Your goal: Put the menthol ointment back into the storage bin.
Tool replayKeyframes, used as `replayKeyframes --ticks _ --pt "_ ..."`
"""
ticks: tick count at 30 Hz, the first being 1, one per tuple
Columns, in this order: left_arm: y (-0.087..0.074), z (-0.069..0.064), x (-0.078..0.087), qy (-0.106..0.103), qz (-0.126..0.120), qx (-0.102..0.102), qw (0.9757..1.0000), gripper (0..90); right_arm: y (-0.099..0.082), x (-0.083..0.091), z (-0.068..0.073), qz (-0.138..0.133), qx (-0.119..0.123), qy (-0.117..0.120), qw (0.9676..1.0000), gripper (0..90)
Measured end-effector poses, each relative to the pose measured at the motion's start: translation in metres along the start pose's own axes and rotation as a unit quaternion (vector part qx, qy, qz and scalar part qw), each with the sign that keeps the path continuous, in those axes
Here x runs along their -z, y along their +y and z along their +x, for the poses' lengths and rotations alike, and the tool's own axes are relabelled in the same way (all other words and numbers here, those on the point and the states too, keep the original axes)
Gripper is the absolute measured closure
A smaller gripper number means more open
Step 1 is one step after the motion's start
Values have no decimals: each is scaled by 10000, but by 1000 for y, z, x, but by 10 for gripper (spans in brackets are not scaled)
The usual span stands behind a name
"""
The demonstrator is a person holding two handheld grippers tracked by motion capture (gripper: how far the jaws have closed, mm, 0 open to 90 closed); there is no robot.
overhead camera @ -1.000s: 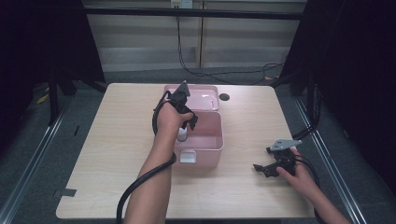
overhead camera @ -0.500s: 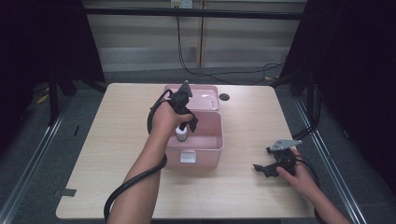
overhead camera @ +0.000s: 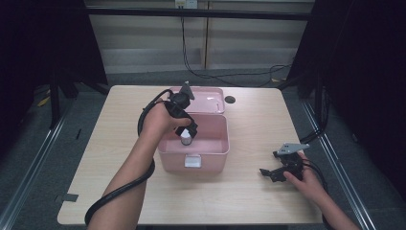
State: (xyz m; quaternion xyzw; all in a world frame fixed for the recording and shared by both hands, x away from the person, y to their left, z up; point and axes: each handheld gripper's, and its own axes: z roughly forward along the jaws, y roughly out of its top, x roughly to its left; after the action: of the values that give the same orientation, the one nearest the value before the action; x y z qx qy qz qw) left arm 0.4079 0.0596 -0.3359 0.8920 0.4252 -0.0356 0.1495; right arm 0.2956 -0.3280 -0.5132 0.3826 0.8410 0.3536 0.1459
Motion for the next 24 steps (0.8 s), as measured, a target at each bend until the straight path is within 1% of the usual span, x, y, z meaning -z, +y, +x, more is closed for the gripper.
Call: replayKeyframes --ticks 4,10,11,14,20,24 --pt "-9 7 9 53 -12 -11 10000 217 0 0 0 0 -2 -1 10000 39" --pt "-27 19 24 4 -128 78 9999 218 0 0 0 -1 0 0 10000 39" --pt "-30 21 26 1 -148 55 9999 218 0 0 0 -1 0 0 10000 39" --pt "-39 26 32 -12 -188 89 9998 219 0 0 0 1 -1 0 10000 39" --pt "-57 38 40 -23 -296 144 9995 220 0 0 0 0 -1 -1 10000 39" --pt "-70 45 41 -18 -370 212 9991 220 0 0 0 -2 3 0 10000 39"
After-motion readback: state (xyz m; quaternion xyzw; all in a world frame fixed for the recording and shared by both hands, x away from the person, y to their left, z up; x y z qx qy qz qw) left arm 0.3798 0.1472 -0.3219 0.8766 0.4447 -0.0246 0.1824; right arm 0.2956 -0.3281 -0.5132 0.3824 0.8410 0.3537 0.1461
